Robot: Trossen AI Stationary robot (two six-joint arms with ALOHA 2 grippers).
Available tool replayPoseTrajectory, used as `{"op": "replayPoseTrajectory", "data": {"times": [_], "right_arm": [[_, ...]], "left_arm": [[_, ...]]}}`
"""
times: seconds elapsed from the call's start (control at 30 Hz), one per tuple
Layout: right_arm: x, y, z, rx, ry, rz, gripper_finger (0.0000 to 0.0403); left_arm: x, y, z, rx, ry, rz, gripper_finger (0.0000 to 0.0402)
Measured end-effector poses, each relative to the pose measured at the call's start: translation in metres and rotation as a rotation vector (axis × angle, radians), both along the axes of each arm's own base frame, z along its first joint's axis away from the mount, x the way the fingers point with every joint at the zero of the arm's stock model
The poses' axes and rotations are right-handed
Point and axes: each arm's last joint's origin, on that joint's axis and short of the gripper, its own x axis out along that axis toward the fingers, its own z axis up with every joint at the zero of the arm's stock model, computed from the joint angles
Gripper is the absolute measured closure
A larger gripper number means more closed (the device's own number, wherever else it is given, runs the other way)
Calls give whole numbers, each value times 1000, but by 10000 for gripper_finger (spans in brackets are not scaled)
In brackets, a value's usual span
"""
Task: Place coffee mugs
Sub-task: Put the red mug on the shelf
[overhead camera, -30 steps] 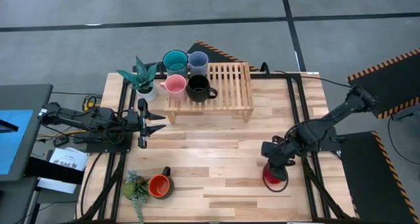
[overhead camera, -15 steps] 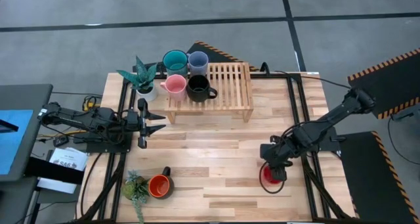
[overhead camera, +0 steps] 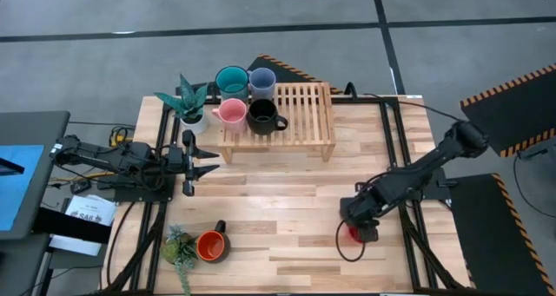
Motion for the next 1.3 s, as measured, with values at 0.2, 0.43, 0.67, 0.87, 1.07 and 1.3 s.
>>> {"op": "replayPoseTrajectory", "data": {"times": [0.2,0.43,0.67,0.87,1.07,1.3], "right_arm": [[4,0,-8,6,54,-55,268],[28,-9,23,189,12,-83,365],[64,-18,91,245,-264,31,365],[73,-43,164,108,-512,45,365],[69,-82,218,-209,-701,-63,365],[63,-151,241,-482,-749,-455,360]], "left_arm": [[0,0,0,0,0,0,276],[0,0,2,-6,-25,0,276],[0,0,2,-5,-22,0,276],[0,0,2,-5,-21,0,276],[0,0,2,-5,-21,0,276],[0,0,2,-5,-21,0,276]]}}
